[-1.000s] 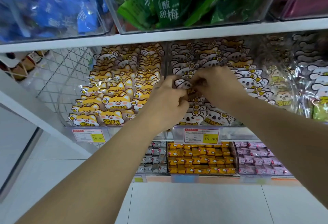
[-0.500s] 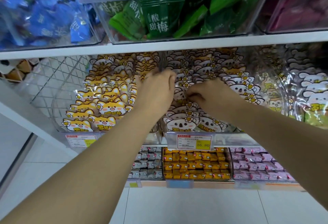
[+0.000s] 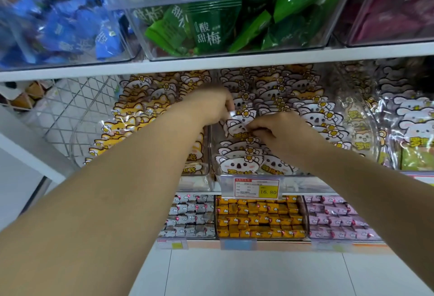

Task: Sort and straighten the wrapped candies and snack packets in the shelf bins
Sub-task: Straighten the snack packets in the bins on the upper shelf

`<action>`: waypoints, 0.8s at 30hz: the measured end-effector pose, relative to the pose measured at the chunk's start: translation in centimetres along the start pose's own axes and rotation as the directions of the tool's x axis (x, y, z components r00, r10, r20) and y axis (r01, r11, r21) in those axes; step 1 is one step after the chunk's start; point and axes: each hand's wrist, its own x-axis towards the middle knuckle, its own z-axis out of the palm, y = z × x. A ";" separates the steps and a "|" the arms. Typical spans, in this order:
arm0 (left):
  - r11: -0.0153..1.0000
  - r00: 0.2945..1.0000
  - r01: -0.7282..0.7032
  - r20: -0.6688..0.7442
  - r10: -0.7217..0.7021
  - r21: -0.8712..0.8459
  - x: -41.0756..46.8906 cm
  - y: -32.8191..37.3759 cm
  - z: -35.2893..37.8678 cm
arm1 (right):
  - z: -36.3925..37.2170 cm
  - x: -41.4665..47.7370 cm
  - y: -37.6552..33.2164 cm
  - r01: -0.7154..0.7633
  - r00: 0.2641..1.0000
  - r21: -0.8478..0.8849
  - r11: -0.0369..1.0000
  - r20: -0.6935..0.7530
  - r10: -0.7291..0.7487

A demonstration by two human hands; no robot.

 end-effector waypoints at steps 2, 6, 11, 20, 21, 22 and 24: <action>1.000 1.000 0.001 0.029 -0.001 -0.002 0.3 0.1 -0.3 | 0.0 -0.1 0.1 0.005 1.000 0.014 1.000 -0.010 -0.005; 0.999 0.999 -0.028 0.042 0.026 0.041 0.4 0.1 -0.5 | -0.1 -0.2 0.0 0.018 1.000 0.023 1.000 -0.011 -0.018; 0.999 1.000 -0.021 -0.016 0.021 -0.027 0.0 0.0 -0.2 | -0.4 -0.2 0.0 0.015 1.000 0.050 0.999 0.018 -0.016; 0.992 0.979 -0.055 -0.200 0.031 -0.115 -1.2 -0.7 0.8 | -0.6 1.9 -0.2 0.012 0.991 -0.086 0.996 0.137 0.000; 0.993 0.980 -0.049 -0.196 0.026 -0.111 -1.1 -0.7 0.8 | -0.6 2.4 -0.3 0.006 0.987 -0.106 0.994 0.163 0.011; 0.993 0.979 -0.045 -0.201 0.022 -0.110 -1.1 -0.5 0.6 | -0.5 2.9 -0.4 0.006 0.982 -0.124 0.992 0.190 0.018; 0.994 0.982 -0.034 -0.189 0.015 -0.101 -0.8 -0.3 0.3 | -0.2 3.7 -0.9 0.015 0.968 -0.149 0.989 0.250 0.023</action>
